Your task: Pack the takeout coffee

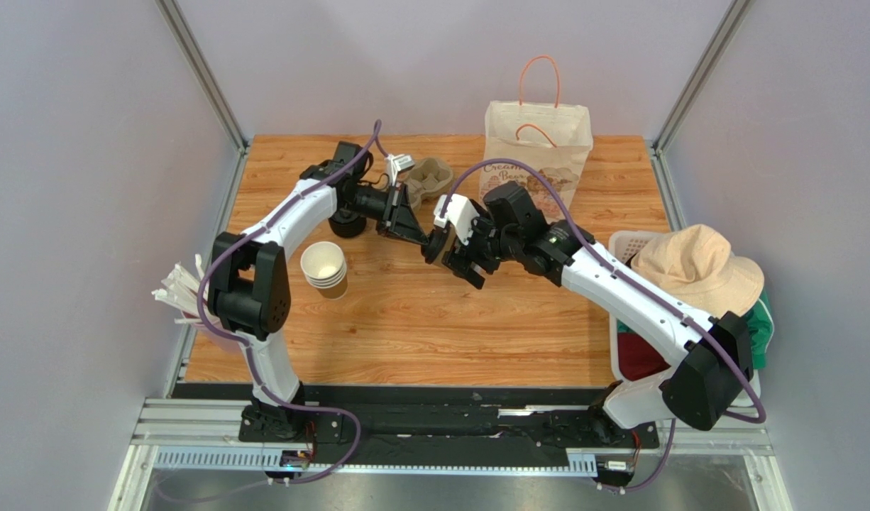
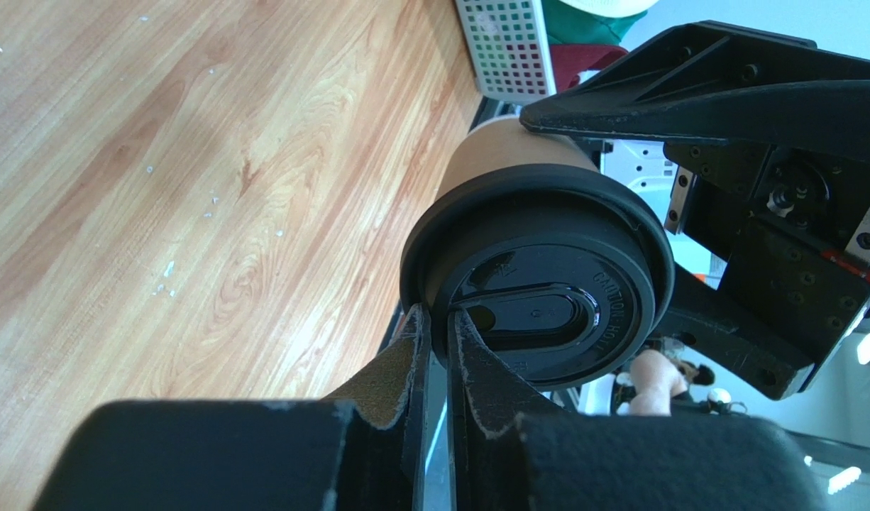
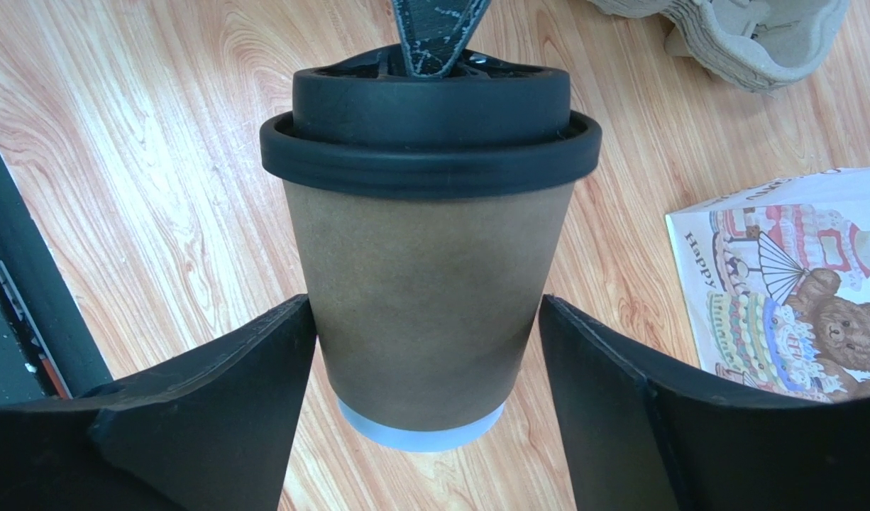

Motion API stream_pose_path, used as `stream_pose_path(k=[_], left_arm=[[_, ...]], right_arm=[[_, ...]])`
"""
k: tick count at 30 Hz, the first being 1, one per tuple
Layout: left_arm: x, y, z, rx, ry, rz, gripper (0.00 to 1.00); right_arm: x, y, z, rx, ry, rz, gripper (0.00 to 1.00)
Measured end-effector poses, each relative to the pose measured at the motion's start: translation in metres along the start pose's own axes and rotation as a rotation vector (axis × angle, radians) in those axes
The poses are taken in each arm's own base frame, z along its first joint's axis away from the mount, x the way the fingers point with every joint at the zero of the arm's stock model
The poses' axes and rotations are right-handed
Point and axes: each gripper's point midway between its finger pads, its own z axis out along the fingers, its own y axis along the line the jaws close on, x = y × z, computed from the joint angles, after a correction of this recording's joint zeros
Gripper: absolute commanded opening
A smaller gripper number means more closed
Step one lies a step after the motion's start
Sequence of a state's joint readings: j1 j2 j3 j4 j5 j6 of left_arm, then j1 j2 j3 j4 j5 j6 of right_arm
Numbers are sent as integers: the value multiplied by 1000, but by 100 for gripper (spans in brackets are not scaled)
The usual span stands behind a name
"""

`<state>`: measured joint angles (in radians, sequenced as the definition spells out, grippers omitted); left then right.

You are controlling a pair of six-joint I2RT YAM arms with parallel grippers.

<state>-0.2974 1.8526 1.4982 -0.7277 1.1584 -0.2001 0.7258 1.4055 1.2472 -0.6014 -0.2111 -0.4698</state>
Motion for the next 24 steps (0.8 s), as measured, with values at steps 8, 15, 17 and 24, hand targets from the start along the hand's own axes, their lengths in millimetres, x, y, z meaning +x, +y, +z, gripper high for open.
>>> stream_pose_path(k=[8,15,17,24], left_arm=[[-7,8,-4,-106,-6,44,0],[-5,38,-14,-312,-1,45,0],[-5,47,-17,-399,5,60,0],[0,57,-7,-654,83,189,0]], right_arm=[[-8,-4,-13,-18,-1,10,99],[-7,-26,-40,32,-20,62,99],[-6,-35,-54,66,-35,80,99],[1,-60,-90,187,-42,114,99]])
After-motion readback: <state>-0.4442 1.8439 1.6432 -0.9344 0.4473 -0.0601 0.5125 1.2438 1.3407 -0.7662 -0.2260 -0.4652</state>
